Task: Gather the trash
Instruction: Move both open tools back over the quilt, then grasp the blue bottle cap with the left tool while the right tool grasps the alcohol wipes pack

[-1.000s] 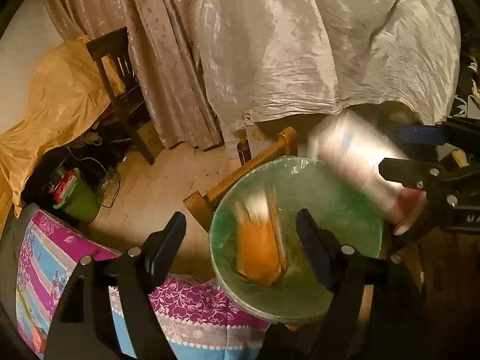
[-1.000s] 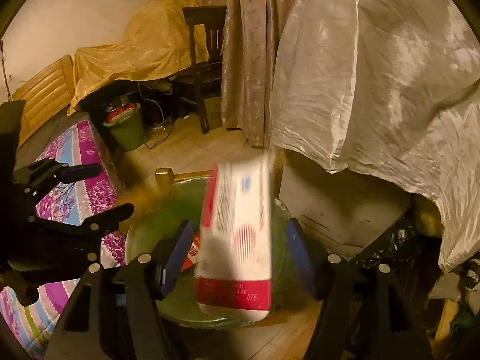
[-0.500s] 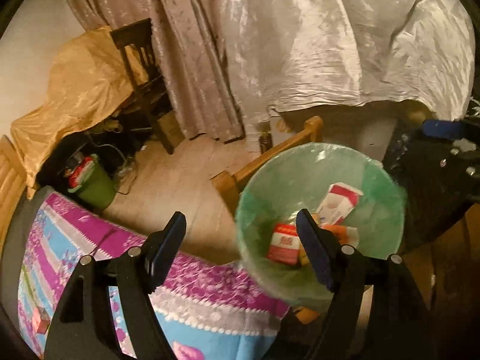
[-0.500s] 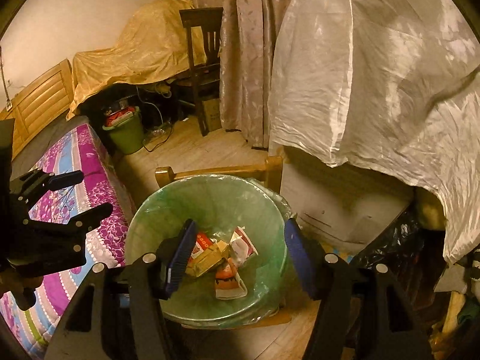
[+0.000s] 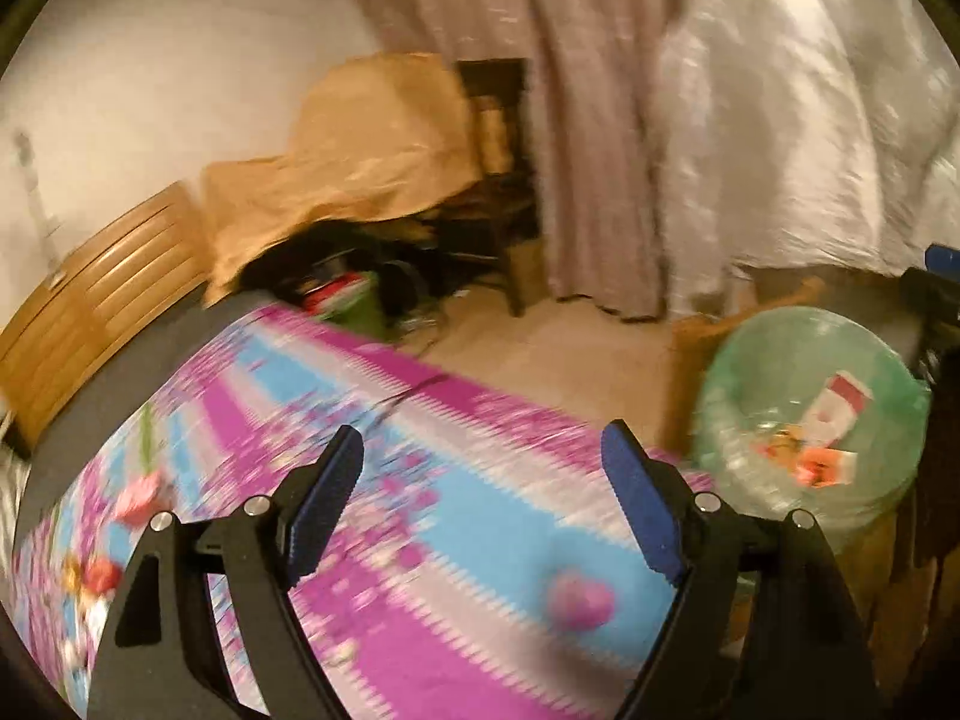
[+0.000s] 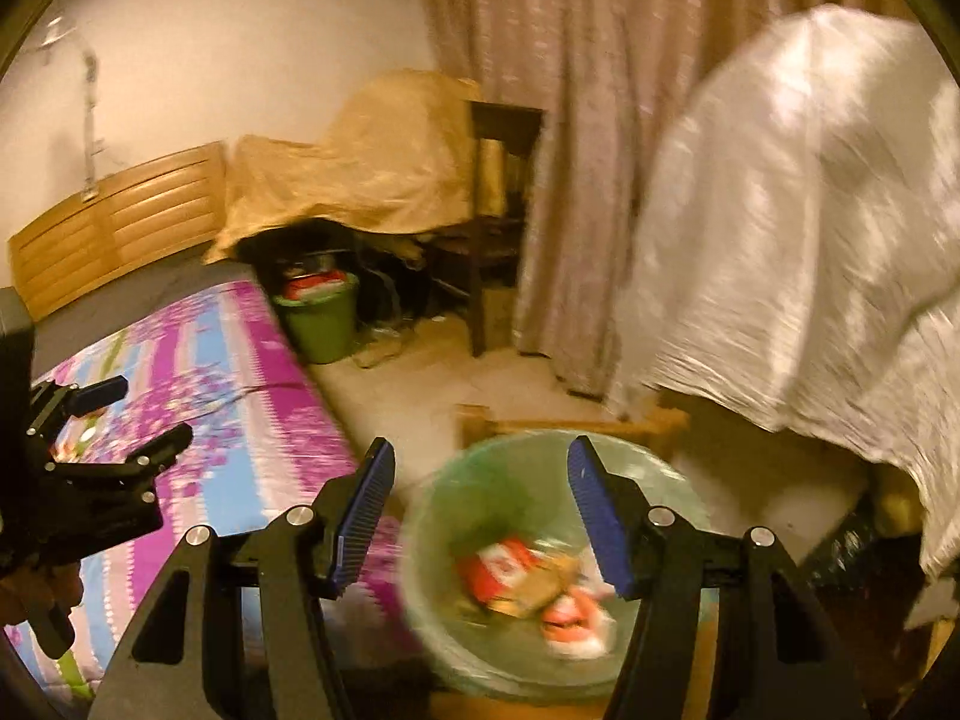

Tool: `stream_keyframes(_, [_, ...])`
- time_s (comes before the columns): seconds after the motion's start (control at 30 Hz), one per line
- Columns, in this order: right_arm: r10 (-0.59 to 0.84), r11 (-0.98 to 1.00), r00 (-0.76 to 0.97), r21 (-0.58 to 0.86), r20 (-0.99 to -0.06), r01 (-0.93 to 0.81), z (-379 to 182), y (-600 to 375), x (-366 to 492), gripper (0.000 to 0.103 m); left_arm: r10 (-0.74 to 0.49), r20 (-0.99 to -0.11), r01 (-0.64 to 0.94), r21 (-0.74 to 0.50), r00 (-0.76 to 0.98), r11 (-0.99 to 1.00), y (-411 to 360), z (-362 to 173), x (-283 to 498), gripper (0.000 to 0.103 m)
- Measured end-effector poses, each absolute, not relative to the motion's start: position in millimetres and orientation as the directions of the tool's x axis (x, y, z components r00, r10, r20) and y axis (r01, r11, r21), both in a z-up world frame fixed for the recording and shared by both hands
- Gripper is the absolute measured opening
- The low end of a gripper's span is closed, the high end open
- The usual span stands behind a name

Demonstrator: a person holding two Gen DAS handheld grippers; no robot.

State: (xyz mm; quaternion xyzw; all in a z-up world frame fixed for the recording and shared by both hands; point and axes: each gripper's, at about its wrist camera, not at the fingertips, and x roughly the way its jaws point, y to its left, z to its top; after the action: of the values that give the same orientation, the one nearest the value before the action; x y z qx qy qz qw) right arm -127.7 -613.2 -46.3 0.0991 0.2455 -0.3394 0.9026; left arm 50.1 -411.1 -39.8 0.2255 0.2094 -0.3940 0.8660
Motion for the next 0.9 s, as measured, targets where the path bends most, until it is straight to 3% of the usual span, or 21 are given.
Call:
stream_keyframes(0.23, [-0.369,0.896,0.751,0.005,-0.548,0.444,-52,-525,-31,0.062,-0.450,-0.523,0.612,0.184,0.724,0.770,-279,-41,100,0.078])
stream_keyframes(0.67, [0.110,0.994,0.780,0.053,-0.616,-0.099,-65,-306,145,0.062,-0.107,-0.617,0.188,0.069,0.780,0.980,-32,-89,157,0.078])
stream_keyframes(0.8, [0.243,0.969,0.737,0.127,-0.630,-0.211,-73,-260,190,0.062,-0.144,-0.662,0.174,-0.020,0.736,0.985,18,-104,173,0.078])
stream_keyframes(0.9, [0.309,0.951,0.689,0.190,-0.655,-0.246,-85,-234,225,0.062,-0.193,-0.673,0.246,-0.017,0.714,0.969,20,-114,182,0.077])
